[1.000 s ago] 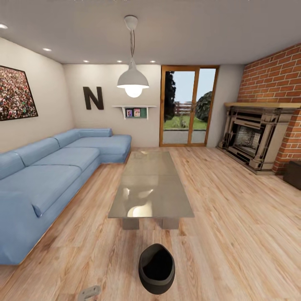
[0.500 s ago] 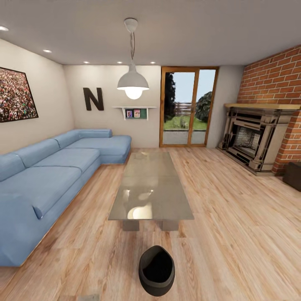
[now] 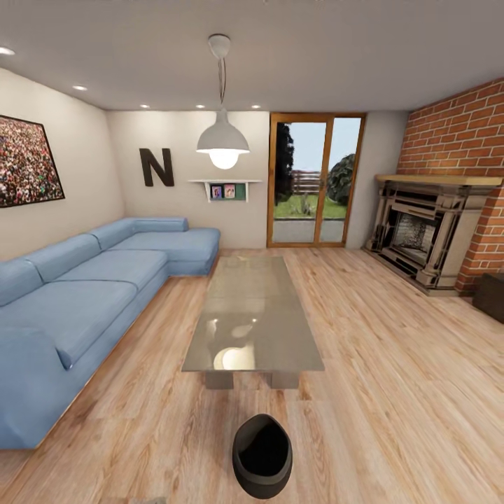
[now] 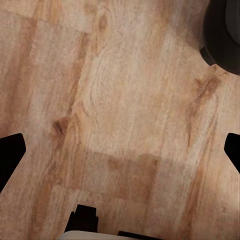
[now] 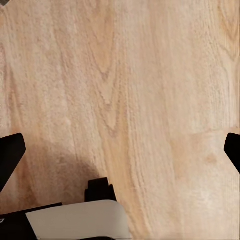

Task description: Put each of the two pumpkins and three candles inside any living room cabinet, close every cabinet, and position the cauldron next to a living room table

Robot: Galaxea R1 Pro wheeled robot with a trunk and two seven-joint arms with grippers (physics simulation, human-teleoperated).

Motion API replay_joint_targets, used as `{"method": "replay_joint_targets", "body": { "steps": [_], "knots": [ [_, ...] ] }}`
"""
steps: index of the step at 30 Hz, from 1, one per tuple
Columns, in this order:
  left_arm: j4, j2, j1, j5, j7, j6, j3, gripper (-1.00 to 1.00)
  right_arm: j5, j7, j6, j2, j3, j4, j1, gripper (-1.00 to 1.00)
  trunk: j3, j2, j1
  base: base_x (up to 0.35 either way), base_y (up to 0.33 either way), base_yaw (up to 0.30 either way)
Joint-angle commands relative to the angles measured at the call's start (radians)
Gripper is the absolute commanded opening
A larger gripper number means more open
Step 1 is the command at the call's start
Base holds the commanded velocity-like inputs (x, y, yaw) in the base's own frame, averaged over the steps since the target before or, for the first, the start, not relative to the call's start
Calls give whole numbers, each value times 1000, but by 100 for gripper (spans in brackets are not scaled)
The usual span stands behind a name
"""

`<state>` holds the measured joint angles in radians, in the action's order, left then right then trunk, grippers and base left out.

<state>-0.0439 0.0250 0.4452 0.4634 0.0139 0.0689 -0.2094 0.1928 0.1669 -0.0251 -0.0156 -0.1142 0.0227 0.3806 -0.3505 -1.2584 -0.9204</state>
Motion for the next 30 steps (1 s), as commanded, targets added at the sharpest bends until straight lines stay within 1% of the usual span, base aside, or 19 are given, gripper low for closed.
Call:
{"method": "replay_joint_targets", "body": {
  "steps": [1, 5, 11, 30],
  "knots": [
    [-4, 0, 2, 8, 1, 6, -8, 100, 10, 1, -2, 1, -9, 3, 1, 100, 2, 7, 4, 0, 0, 0],
    [-5, 0, 1, 8, 1, 6, -7, 100, 10, 2, 0, 11, -8, 21, 1, 100, 15, 35, 19, 0, 0, 0],
    [-4, 1, 1, 8, 1, 6, -8, 100, 11, 1, -1, 11, -5, 30, -9, 100, 32, 77, 42, 0, 0, 0],
    [-4, 1, 1, 8, 1, 6, -7, 100, 8, -4, -9, 9, -7, 31, -32, 100, 62, 210, 115, 0, 0, 0]
  ]
}}
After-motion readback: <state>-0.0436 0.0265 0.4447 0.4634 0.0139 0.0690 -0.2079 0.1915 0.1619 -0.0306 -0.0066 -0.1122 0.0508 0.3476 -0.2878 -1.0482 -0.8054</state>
